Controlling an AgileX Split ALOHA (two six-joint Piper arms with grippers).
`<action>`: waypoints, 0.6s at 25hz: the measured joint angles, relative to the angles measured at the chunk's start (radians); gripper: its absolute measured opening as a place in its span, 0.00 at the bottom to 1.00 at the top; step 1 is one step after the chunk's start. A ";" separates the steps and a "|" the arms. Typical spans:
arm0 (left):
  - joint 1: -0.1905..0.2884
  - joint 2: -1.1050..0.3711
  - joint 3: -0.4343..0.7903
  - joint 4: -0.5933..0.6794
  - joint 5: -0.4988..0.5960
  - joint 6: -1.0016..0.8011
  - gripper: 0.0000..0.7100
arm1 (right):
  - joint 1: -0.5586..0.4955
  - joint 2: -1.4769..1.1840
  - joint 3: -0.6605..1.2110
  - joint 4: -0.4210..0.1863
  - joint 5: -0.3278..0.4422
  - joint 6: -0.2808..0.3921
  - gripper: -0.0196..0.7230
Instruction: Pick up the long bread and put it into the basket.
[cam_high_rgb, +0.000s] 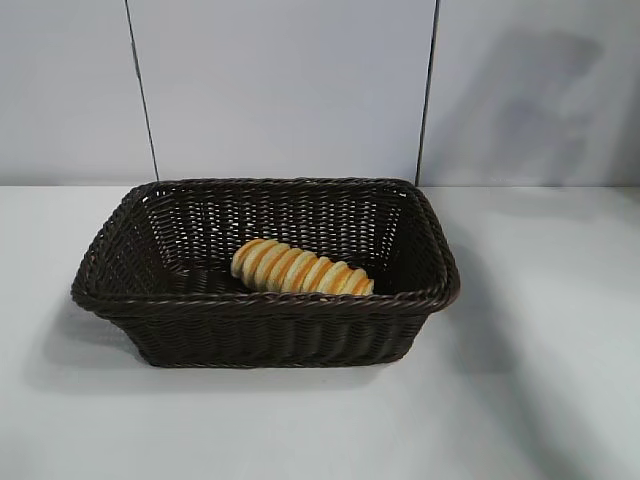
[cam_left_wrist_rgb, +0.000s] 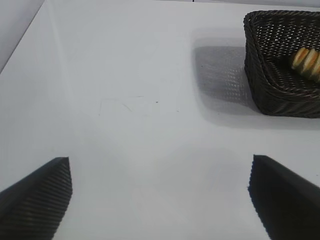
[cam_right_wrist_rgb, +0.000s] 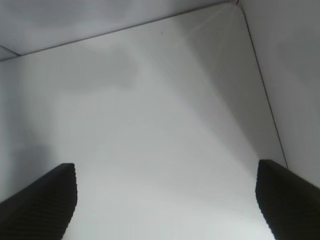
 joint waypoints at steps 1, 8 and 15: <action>0.000 0.000 0.000 0.000 0.000 0.000 0.98 | 0.000 -0.057 0.031 0.002 0.003 -0.001 0.96; 0.000 0.000 0.000 0.000 0.000 0.000 0.98 | 0.000 -0.456 0.297 0.004 -0.071 0.005 0.96; 0.000 0.000 0.000 0.000 0.000 0.000 0.98 | 0.061 -0.813 0.530 -0.005 -0.149 0.016 0.96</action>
